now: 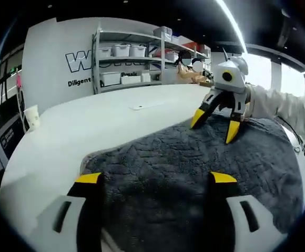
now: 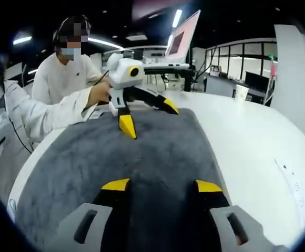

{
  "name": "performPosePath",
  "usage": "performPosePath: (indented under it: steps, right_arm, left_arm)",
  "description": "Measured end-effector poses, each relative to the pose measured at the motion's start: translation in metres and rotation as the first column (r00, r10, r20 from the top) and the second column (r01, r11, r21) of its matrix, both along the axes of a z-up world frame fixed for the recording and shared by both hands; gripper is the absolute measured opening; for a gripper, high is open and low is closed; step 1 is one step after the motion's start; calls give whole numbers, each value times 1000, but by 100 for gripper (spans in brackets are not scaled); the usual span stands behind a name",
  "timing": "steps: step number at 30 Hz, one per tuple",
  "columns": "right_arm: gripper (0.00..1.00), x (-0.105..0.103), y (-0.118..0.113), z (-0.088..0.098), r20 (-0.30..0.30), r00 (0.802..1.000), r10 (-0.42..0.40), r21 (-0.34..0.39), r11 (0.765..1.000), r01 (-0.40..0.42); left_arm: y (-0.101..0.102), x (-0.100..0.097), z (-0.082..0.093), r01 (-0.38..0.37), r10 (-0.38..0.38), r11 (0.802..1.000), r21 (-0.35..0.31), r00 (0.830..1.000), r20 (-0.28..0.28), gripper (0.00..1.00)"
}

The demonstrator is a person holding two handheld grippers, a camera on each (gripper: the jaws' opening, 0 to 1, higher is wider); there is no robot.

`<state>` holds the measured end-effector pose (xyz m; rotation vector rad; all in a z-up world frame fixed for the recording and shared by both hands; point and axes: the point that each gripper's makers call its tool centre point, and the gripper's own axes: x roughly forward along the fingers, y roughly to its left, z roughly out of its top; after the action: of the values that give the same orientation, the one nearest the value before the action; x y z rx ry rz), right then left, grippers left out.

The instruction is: Open the folded towel by lifting each exposed corner and separating the folded layers until the towel lies flat within the target outline without major curled edges

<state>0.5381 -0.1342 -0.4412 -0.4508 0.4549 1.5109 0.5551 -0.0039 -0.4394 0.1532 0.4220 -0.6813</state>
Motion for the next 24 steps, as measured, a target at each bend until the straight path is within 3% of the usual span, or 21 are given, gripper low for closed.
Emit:
performPosePath:
  steps: [14, 24]
  right_arm:
    - [42, -3, -20, 3, -19, 1000, -17, -10, 1000, 17]
    - [41, 1, -58, 13, 4, 999, -41, -25, 999, 41]
  left_arm:
    - [0, 0, 0, 0, 0, 1000, -1, 1000, 0, 80]
    - [0, 0, -1, 0, 0, 1000, 2, 1000, -2, 80]
